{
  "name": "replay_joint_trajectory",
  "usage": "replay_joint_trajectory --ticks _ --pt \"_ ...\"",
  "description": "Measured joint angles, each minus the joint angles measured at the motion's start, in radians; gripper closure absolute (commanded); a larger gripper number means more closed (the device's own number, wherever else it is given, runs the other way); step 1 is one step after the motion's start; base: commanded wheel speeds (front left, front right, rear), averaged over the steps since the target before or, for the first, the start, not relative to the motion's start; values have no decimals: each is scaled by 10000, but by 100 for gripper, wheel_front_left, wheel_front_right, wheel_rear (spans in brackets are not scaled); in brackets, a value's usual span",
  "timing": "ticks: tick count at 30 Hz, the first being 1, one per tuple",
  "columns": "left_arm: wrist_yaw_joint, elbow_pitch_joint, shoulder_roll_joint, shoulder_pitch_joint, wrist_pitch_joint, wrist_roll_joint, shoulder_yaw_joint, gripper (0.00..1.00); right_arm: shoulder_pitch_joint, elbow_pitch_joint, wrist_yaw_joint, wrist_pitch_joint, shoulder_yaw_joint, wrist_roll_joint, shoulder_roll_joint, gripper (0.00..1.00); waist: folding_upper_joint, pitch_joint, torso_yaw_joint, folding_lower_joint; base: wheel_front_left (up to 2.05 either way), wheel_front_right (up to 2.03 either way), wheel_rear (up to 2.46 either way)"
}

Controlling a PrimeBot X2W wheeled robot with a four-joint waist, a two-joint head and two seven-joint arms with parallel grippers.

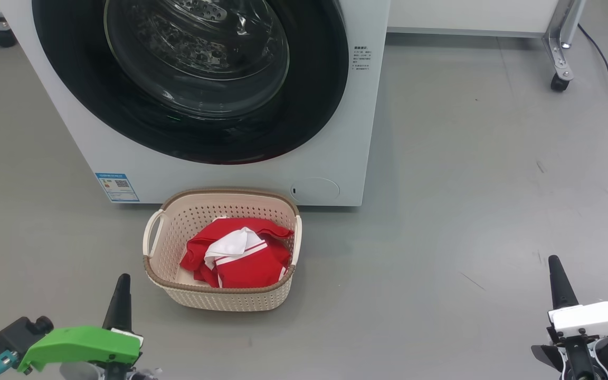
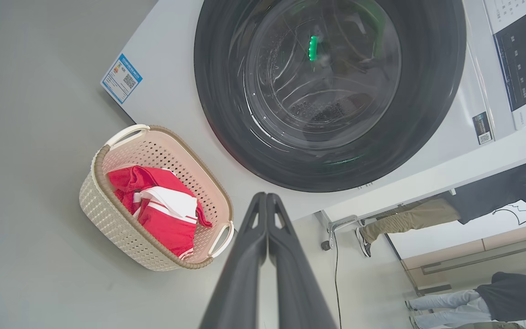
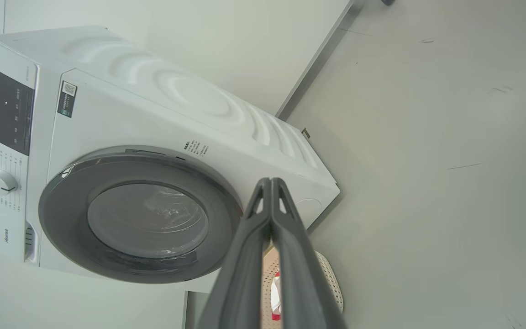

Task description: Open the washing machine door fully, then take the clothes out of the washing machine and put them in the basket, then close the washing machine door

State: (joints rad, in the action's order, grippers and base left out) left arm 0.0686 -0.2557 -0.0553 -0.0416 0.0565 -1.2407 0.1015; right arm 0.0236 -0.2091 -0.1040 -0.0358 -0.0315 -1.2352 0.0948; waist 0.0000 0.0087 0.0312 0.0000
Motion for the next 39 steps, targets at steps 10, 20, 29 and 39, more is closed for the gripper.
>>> replay_joint_trajectory --ticks 10,20,29,39 --pt "136 -40 -46 -6 -336 -1164 -309 100 -205 -198 -12 332 -205 -1066 -94 100 0 -17 -88 0 0 0 0" --pt "295 -67 -117 -19 -654 -2412 -646 100 -440 -393 -82 708 -424 -2238 -205 100 0 -35 -185 0 0 0 0" --pt "418 -105 -155 -30 -880 -3287 -876 100 -637 -556 -96 980 -581 -3108 -297 100 0 -49 -255 0 0 0 0" --pt "514 -130 -194 -53 -1087 -4157 -1093 100 -811 -683 -174 1198 -727 -3854 -341 100 0 -60 -314 0 0 0 0"
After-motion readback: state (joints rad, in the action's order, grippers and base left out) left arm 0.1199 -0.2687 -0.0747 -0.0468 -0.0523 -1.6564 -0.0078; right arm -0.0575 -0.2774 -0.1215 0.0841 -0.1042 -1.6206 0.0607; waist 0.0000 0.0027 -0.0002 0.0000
